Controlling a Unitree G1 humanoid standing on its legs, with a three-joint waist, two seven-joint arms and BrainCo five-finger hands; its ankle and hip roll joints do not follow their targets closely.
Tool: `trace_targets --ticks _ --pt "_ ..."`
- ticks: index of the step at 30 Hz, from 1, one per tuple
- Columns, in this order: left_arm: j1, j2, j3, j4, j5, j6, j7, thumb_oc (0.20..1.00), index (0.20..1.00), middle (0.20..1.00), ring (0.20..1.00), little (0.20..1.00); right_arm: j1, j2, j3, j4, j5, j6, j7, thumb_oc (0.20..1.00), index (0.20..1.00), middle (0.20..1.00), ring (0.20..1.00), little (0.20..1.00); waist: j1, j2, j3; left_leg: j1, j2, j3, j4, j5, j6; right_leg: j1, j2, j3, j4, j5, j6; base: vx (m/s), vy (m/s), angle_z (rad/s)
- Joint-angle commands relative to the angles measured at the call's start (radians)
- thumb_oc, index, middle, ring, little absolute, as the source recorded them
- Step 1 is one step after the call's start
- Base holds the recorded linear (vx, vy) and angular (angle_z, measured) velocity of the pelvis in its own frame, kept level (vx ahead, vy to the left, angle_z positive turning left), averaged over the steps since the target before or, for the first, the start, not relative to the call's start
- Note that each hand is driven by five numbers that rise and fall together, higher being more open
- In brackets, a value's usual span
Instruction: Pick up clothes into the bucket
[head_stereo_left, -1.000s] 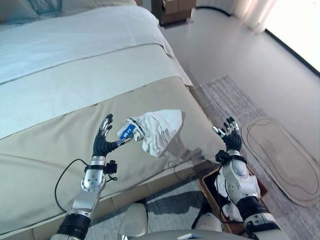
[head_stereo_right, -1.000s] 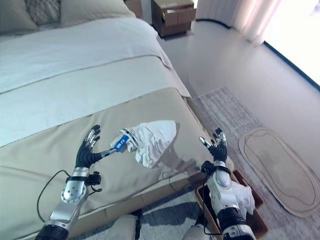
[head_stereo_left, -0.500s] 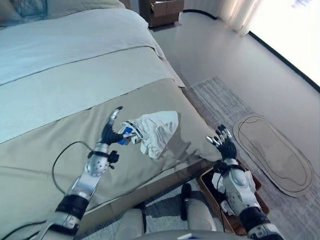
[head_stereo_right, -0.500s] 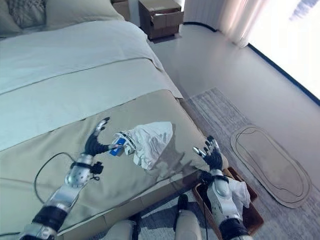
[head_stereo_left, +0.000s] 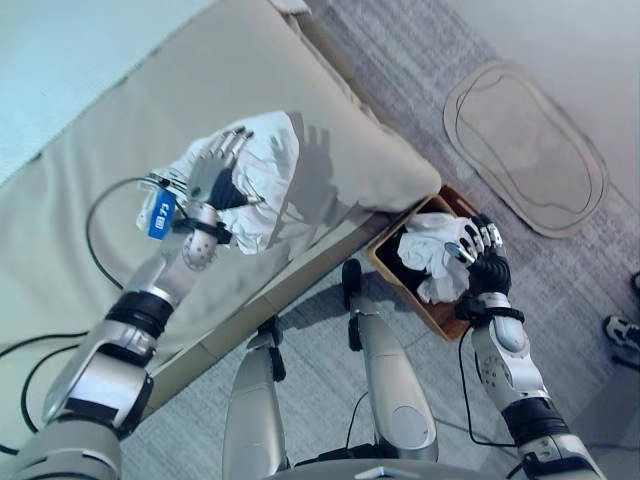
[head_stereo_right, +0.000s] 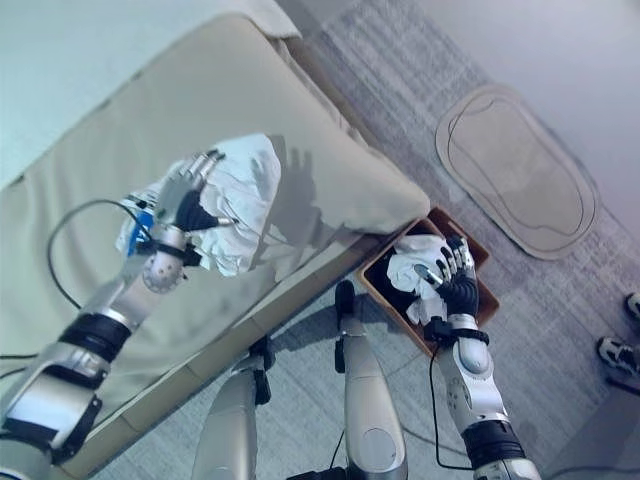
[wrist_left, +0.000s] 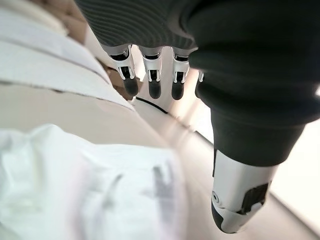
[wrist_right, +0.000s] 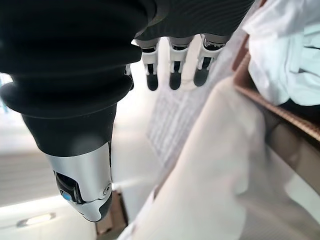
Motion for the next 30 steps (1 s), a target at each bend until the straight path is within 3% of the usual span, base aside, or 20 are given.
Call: trace_targets --ticks 1,9,16,22,23,24,30 --pt "-0.035 0.074 0.011 0.029 0.087 0.062 0.078 1.0 1.0 1.0 1.0 1.0 0.008 -0.04 -0.012 -0.091 0.014 -0.08 -0.014 1.0 1.0 1.0 1.0 1.0 -0.009 -0.033 -0.067 -0.049 0.01 0.041 0.129 -0.066 0.013 -0.027 -0.046 0.033 0.004 0.03 0.073 -0.05 -0.028 0.0" --pt "-0.141 0.119 0.041 0.142 0.119 0.192 0.129 1.0 1.0 1.0 1.0 1.0 -0.036 -0.055 -0.036 -0.124 0.019 -0.09 -0.042 1.0 1.0 1.0 1.0 1.0 -0.031 -0.033 -0.036 -0.218 0.03 0.031 0.212 -0.081 0.007 -0.18 -0.039 0.042 0.06 0.025 0.07 -0.02 -0.021 -0.03" --pt "-0.201 0.143 0.022 0.198 0.101 0.217 0.12 1.0 1.0 1.0 1.0 1.0 -0.07 -0.06 -0.043 -0.143 0.018 -0.092 -0.054 1.0 1.0 1.0 1.0 1.0 -0.041 -0.026 -0.039 -0.31 0.029 0.022 0.247 -0.086 0.009 -0.269 -0.031 0.046 0.091 0.024 0.064 0.0 0.0 0.01" --pt "-0.23 0.121 -0.021 0.239 0.083 0.204 0.021 1.0 1.0 1.0 1.0 1.0 -0.084 -0.052 -0.043 -0.131 0.001 -0.071 -0.048 1.0 1.0 1.0 1.0 1.0 -0.043 -0.023 -0.041 -0.35 0.022 0.016 0.271 -0.09 0.015 -0.304 -0.026 0.046 0.113 0.017 0.059 0.0 0.004 -0.01" --pt "-0.229 0.114 -0.021 0.234 0.072 0.193 -0.001 0.689 0.689 0.689 0.689 0.689 -0.086 -0.05 -0.045 -0.125 -0.001 -0.068 -0.045 1.0 1.0 1.0 1.0 1.0 -0.044 -0.023 -0.042 -0.351 0.021 0.016 0.273 -0.092 0.016 -0.305 -0.026 0.047 0.115 0.016 0.058 0.0 0.0 0.0" --pt "-0.22 0.101 -0.014 0.237 0.039 0.167 -0.035 0.2 0.2 0.2 0.2 0.2 -0.089 -0.048 -0.049 -0.113 0.002 -0.062 -0.033 1.0 1.0 1.0 1.0 1.0 -0.043 -0.022 -0.043 -0.347 0.02 0.02 0.27 -0.094 0.019 -0.305 -0.024 0.049 0.115 0.015 0.057 0.0 0.0 0.0" --pt "-0.175 0.071 -0.002 0.227 0.009 0.124 -0.071 0.2 0.2 0.2 0.2 0.2 -0.091 -0.04 -0.063 -0.101 0.005 -0.065 -0.011 1.0 1.0 1.0 1.0 1.0 -0.04 -0.018 -0.052 -0.324 0.013 0.023 0.26 -0.096 0.023 -0.289 -0.024 0.051 0.106 0.015 0.058 0.0 0.004 -0.01"
